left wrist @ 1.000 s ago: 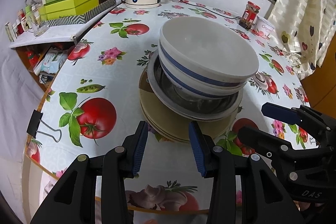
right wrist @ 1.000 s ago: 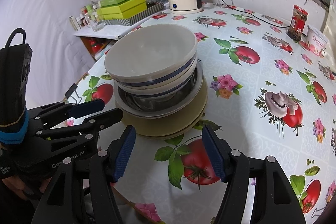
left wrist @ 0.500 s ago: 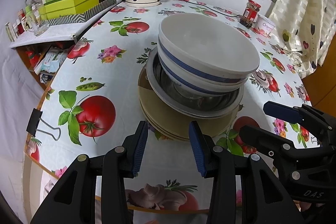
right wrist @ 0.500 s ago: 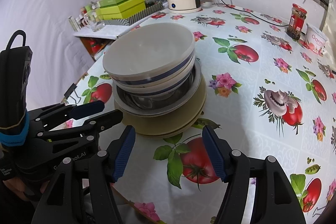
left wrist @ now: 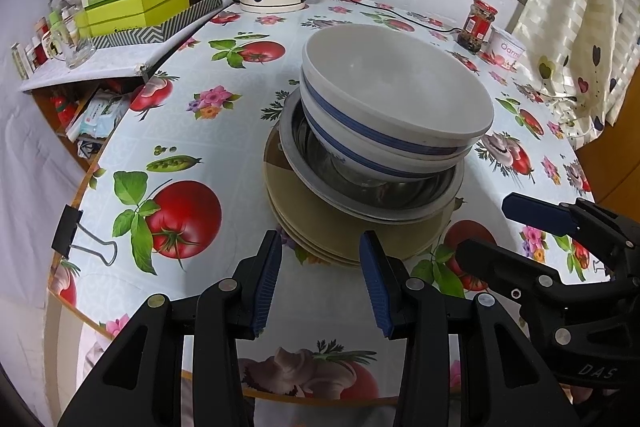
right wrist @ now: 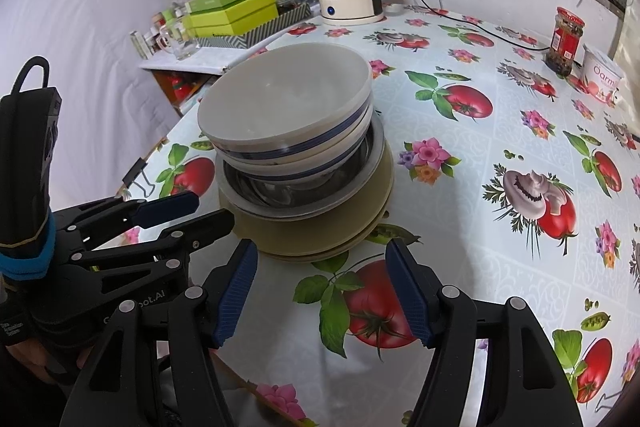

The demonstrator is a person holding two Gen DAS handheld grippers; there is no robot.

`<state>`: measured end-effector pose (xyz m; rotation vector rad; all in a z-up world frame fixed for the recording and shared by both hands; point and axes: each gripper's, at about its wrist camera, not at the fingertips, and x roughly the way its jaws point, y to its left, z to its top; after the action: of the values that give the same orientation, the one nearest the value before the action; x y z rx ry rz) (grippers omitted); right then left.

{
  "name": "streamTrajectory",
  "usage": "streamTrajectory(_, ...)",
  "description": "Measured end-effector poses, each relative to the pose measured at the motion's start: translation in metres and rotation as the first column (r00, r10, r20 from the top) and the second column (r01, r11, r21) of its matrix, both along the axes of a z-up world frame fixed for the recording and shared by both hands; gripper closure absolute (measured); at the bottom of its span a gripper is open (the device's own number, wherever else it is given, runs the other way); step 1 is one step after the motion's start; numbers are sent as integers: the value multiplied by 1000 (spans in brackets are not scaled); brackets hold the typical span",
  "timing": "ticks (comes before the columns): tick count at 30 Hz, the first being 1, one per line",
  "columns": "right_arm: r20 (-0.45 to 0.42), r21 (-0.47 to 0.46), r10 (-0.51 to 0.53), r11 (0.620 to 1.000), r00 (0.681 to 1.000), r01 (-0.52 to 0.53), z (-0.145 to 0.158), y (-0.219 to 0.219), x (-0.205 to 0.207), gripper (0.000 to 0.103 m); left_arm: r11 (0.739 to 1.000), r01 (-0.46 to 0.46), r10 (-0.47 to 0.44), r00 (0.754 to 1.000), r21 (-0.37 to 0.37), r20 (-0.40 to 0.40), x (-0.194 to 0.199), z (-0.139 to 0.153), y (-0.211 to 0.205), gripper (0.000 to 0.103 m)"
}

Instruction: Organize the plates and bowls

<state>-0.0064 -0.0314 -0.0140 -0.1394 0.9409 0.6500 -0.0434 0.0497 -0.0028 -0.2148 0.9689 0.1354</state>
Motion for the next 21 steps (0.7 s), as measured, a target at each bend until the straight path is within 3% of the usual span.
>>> streamTrajectory(21, 0, -1, 1, 1000, 1000, -1, 0, 0, -1, 35, 1000, 2, -2, 1000, 19, -13, 1, -1, -2, 61)
